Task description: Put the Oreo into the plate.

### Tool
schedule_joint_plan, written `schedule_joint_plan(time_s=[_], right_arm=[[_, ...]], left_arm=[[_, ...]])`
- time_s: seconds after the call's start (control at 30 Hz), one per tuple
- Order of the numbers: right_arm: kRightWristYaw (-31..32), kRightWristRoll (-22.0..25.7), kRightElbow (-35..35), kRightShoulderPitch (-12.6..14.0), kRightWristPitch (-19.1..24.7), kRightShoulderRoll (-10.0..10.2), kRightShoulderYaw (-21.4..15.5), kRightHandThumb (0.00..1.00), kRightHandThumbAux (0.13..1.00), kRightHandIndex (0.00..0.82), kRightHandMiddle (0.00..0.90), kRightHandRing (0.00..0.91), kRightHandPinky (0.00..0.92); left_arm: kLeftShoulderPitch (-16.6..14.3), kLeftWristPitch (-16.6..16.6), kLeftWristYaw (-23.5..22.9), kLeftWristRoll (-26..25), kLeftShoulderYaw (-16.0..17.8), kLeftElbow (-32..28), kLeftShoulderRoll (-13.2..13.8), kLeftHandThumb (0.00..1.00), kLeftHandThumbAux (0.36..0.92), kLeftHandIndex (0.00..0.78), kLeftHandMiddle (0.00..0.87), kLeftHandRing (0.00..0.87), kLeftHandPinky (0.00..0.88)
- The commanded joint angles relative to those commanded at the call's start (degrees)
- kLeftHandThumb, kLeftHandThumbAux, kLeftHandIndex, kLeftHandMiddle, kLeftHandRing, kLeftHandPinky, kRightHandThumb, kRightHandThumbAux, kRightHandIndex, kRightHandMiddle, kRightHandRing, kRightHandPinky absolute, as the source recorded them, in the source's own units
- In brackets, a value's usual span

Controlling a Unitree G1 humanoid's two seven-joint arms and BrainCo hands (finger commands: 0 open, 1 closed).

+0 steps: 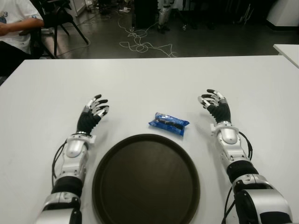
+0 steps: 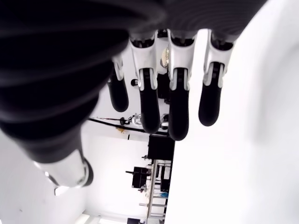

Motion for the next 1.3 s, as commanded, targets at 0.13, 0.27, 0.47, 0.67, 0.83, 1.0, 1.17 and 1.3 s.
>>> schedule_joint_plan(time_s=[0.13, 0.27, 0.47, 0.67, 0.83, 1.0, 1.17, 1.3], right_arm=[[-0.15, -0.23, 0.1, 0.01, -0.23, -0.1, 0.12, 0.244, 0.703, 0.24, 0.349, 0.362, 0.372], [-0.45, -0.31, 0.2, 0.01, -0.48, -0.15, 0.17, 0.25, 0.702, 0.241, 0.349, 0.362, 0.374], [-0.46, -0.11, 0.16, 0.05, -0.44, -0.14, 0.1, 0.277, 0.699, 0.25, 0.351, 0.367, 0.378], [-0.18, 0.12, -0.03, 0.12, -0.31, -0.16, 0.02, 0.291, 0.695, 0.259, 0.357, 0.375, 0.391], [0.06, 0.4, -0.6, 0.19, 0.59, -0.11, -0.1, 0.289, 0.695, 0.247, 0.349, 0.368, 0.386], [-0.42, -0.02, -0.87, 0.28, 0.7, -0.09, 0.08, 0.277, 0.7, 0.242, 0.344, 0.361, 0.381], [-0.93, -0.29, -1.41, 0.44, 0.88, 0.0, 0.29, 0.316, 0.688, 0.263, 0.348, 0.367, 0.375], [-0.84, -0.03, -1.59, 0.46, 1.23, 0.07, 0.22, 0.343, 0.68, 0.275, 0.356, 0.373, 0.378]], left_arm=[[-0.23, -0.2, -0.2, 0.21, -0.09, 0.58, 0.17, 0.121, 0.677, 0.135, 0.234, 0.243, 0.246], [-0.32, -0.56, -0.25, 0.57, -0.26, 0.9, 0.39, 0.112, 0.681, 0.132, 0.232, 0.238, 0.244], [-0.24, -0.64, 0.02, 0.86, -0.43, 0.68, 0.32, 0.103, 0.683, 0.13, 0.227, 0.233, 0.236], [-0.15, -0.45, 0.24, 1.15, -0.38, 0.58, 0.25, 0.097, 0.677, 0.128, 0.228, 0.236, 0.24], [-0.24, -0.2, 0.41, 1.11, -0.17, 0.75, 0.11, 0.104, 0.675, 0.126, 0.227, 0.24, 0.255], [-0.31, -0.41, 0.06, 0.73, -0.01, 0.87, -0.01, 0.115, 0.674, 0.133, 0.228, 0.239, 0.251], [-0.42, -0.66, 0.27, 0.9, -0.04, 1.24, 0.05, 0.108, 0.671, 0.137, 0.227, 0.237, 0.243], [-0.33, -0.64, 0.2, 1.02, -0.17, 1.04, 0.1, 0.106, 0.671, 0.132, 0.222, 0.232, 0.236]])
